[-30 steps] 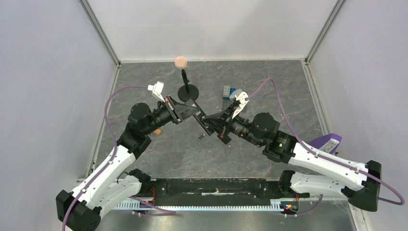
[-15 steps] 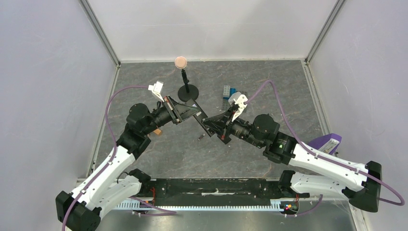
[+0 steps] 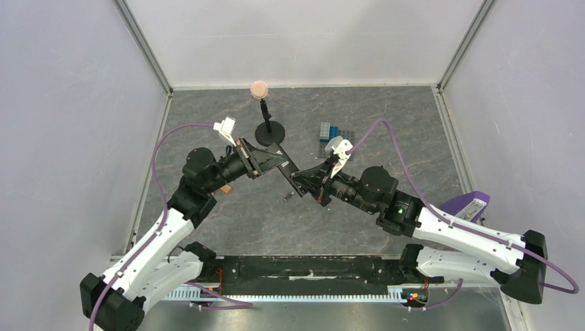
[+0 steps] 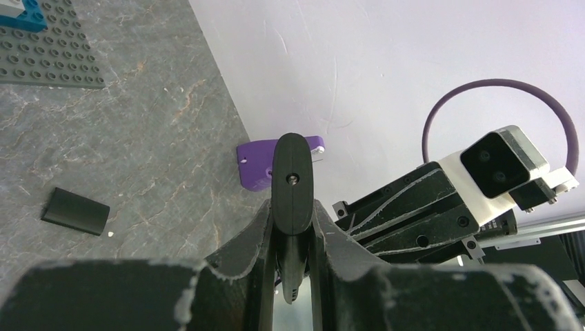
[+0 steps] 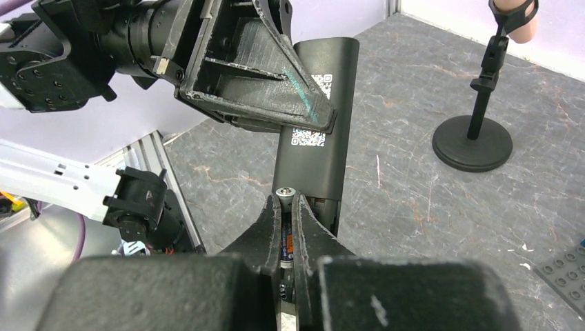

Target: Load the batteries into the remote control

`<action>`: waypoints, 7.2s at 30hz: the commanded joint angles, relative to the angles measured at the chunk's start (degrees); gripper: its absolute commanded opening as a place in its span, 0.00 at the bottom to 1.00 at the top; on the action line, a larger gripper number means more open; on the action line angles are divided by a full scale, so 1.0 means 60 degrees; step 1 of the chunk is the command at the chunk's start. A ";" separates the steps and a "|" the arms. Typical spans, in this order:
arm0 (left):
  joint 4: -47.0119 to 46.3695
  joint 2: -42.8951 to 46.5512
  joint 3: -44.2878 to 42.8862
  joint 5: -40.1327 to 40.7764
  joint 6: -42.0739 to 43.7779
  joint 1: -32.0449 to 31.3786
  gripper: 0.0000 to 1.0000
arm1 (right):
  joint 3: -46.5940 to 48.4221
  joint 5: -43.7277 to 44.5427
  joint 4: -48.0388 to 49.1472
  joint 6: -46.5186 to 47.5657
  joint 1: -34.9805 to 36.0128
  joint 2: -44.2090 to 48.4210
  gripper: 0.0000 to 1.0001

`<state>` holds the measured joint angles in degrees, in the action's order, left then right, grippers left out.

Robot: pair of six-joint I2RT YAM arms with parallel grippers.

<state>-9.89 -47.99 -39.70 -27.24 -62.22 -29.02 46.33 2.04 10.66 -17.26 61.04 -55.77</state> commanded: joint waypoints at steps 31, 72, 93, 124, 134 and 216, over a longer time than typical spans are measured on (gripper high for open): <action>-0.1102 0.0205 0.0112 0.0510 -0.0193 -0.0013 0.02 | 0.0630 -0.0499 -0.1039 -0.0035 0.0052 -0.0625 0.10; -0.1557 0.0361 0.0454 0.0881 -0.0272 -0.0016 0.02 | 0.2097 0.2437 -0.2931 -0.3430 -0.0046 0.0366 0.98; -0.2868 0.0176 0.0666 0.1829 -0.2022 -0.0021 0.02 | 0.0336 0.1472 -0.0883 -0.8654 -0.0896 0.0491 0.98; -0.2591 0.0569 0.0881 0.1578 -0.1578 -0.0028 0.02 | 0.0159 -0.0311 0.0700 -0.9573 -0.1332 -0.0724 0.72; -0.2593 0.0550 0.0819 0.1457 -0.1409 -0.0031 0.02 | 0.0155 -0.0921 0.0756 -0.9675 -0.1360 -0.1010 0.47; 0.6157 0.2617 -0.0887 0.6557 0.4478 -0.0018 0.02 | 0.2506 -0.3018 -0.4224 0.7711 -0.2011 -0.6448 0.74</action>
<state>25.87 -31.24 -40.80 11.66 -39.55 -29.10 59.99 -14.15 -14.94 12.91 49.34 -92.90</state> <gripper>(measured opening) 0.252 0.736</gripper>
